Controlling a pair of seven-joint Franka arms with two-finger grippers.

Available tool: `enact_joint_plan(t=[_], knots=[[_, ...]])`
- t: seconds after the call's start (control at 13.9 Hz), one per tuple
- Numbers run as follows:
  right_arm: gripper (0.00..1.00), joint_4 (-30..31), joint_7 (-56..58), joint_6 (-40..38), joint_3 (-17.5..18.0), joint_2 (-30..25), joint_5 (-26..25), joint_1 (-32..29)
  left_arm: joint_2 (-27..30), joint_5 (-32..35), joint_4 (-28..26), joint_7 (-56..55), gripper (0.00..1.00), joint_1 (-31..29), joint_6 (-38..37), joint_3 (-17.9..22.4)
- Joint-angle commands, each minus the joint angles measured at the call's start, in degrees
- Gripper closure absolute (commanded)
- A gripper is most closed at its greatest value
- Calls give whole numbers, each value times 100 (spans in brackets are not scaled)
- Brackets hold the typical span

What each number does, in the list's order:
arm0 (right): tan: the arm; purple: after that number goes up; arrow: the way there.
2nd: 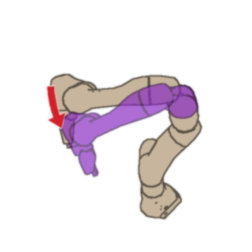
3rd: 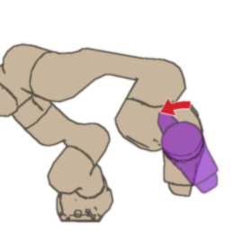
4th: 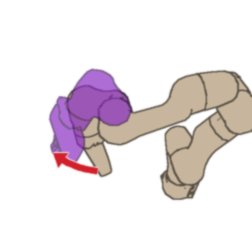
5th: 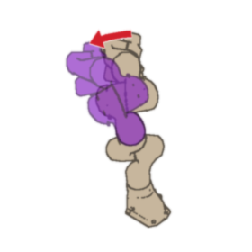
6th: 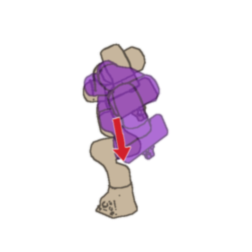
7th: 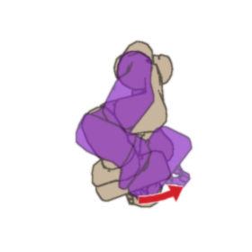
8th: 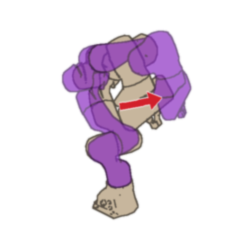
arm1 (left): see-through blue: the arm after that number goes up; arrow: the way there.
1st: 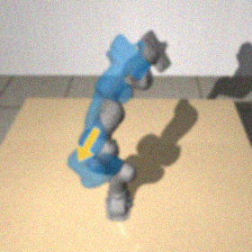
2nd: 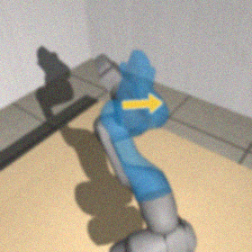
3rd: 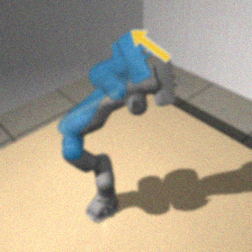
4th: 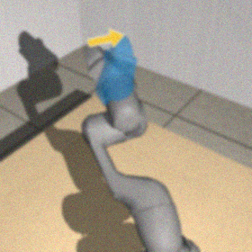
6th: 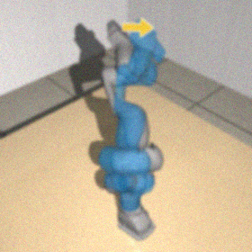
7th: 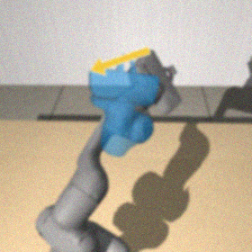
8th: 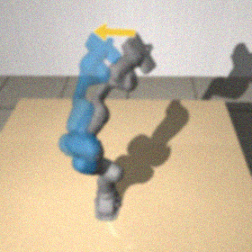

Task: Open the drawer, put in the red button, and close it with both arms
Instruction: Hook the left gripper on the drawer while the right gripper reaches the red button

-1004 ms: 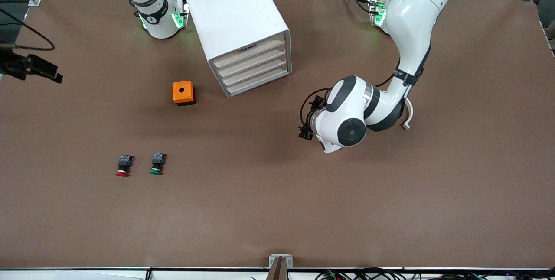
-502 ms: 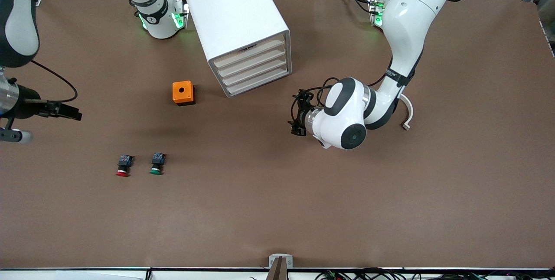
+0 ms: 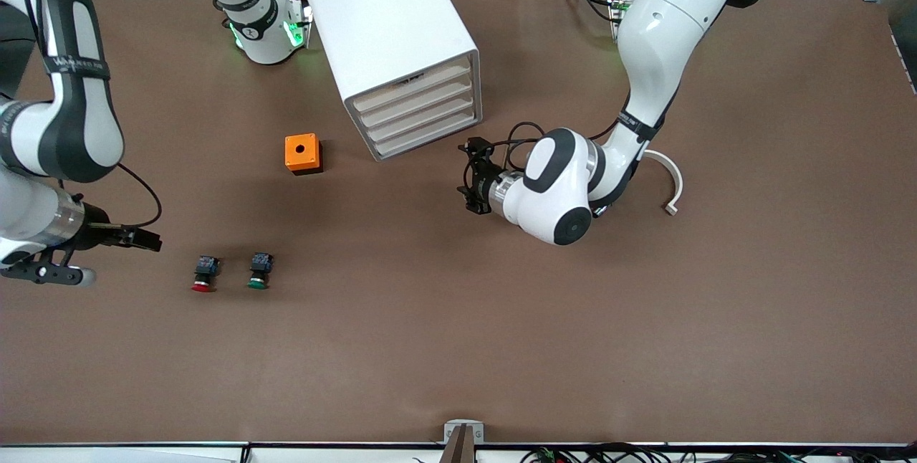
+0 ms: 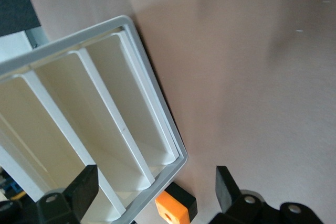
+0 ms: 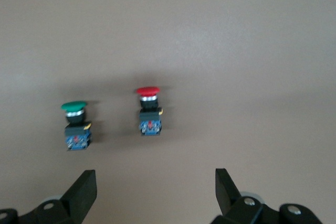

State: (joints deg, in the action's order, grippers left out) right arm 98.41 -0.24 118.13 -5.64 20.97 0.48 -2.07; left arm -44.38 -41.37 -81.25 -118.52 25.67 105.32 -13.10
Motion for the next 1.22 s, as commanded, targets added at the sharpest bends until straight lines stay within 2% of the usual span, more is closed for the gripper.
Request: enact_joint_plan(t=[0.0,0.14,0.29,0.5,0.72,0.93,1.0,1.15], knots=[[0,309,-107,552,54,82,205,-83,-89,-117,127,-573,2,184,-12,27],[0,328,-125,755,54,292,531,-109,-97,-361,127,-979,3,254,-20,27],[0,336,-117,1035,54,451,541,-109,-176,-818,127,-1146,7,351,-47,27],[0,625,41,1833,54,636,532,-100,-229,-1083,118,-1445,15,500,-99,27],[0,916,190,2687,54,908,532,-74,-326,-1338,118,-1709,32,518,-484,27],[0,1031,217,3040,63,1119,532,-57,-387,-1392,101,-1745,38,676,-732,27],[0,1031,217,3093,63,1189,532,-39,-466,-1435,100,-1745,45,711,-802,18],[0,1057,209,3190,80,1286,532,-30,-519,-1558,100,-1745,47,808,-847,27]])
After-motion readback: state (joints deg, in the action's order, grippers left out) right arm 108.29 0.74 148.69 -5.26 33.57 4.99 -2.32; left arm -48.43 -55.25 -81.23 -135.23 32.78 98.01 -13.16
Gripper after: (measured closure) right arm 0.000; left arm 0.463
